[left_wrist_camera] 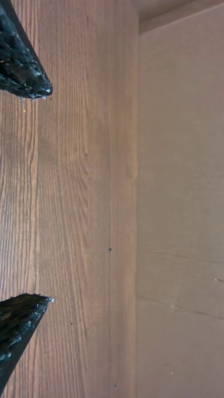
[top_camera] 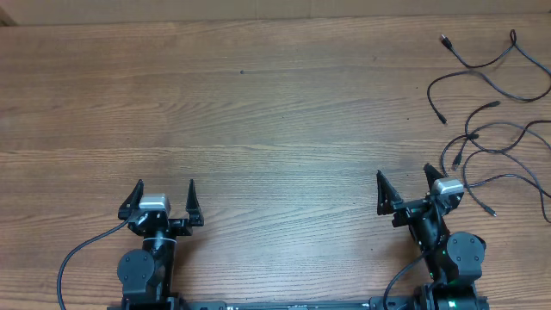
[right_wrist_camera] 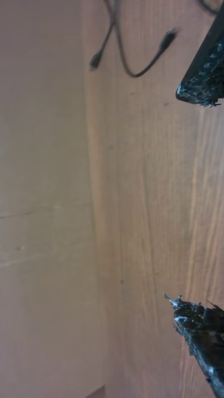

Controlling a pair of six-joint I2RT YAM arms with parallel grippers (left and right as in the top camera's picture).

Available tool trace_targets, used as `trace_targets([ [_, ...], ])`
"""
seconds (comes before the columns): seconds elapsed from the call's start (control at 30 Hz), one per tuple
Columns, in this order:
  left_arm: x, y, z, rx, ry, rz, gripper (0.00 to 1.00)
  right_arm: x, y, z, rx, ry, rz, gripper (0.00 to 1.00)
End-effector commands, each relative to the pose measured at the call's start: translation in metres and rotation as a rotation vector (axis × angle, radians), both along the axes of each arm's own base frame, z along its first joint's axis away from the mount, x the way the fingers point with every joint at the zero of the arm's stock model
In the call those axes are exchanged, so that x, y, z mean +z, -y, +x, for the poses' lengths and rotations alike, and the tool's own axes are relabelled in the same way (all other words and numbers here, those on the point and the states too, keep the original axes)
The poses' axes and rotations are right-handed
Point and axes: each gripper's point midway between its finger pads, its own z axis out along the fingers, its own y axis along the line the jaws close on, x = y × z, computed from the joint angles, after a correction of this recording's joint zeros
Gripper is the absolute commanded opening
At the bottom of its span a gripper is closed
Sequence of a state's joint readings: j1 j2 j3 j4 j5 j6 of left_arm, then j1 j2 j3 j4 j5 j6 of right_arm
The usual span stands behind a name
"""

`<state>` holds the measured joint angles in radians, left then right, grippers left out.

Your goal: Untangle cables

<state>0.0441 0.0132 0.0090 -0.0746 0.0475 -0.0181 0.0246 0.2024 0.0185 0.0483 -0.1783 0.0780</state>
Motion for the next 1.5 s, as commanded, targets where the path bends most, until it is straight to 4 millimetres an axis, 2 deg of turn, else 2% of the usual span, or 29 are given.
trace_targets([
  [0.0, 0.0, -0.003, 0.0, 0.013, 0.004, 0.02, 1.0, -0.002, 0.006, -0.004, -0.027, 0.005, -0.001, 1.0],
  [0.07, 0.0, -0.003, 0.0, 0.013, 0.004, 0.02, 1.0, -0.004, 0.009, -0.007, -0.037, -0.001, -0.001, 1.0],
  [0.2, 0.0, -0.003, 0.0, 0.013, 0.004, 0.02, 1.0, 0.013, 0.011, -0.01, -0.047, 0.075, -0.001, 1.0],
  [0.43, 0.0, -0.003, 0.0, 0.013, 0.004, 0.019, 1.0, 0.012, 0.012, -0.01, -0.048, 0.074, -0.012, 1.0],
  [0.6, 0.0, -0.003, 0.0, 0.013, 0.004, 0.019, 1.0, 0.012, 0.009, -0.011, -0.028, 0.093, -0.097, 1.0],
  [0.77, 0.0, -0.003, 0.0, 0.013, 0.004, 0.02, 1.0, 0.014, -0.005, -0.014, 0.062, 0.137, -0.221, 1.0],
  [1.1, 0.0, -0.003, 0.0, 0.013, 0.004, 0.019, 1.0, 0.014, -0.004, -0.014, 0.056, 0.136, -0.222, 1.0],
  [1.47, 0.0, -0.003, 0.0, 0.013, 0.004, 0.02, 1.0, 0.013, 0.008, -0.011, -0.012, 0.115, -0.193, 1.0],
])
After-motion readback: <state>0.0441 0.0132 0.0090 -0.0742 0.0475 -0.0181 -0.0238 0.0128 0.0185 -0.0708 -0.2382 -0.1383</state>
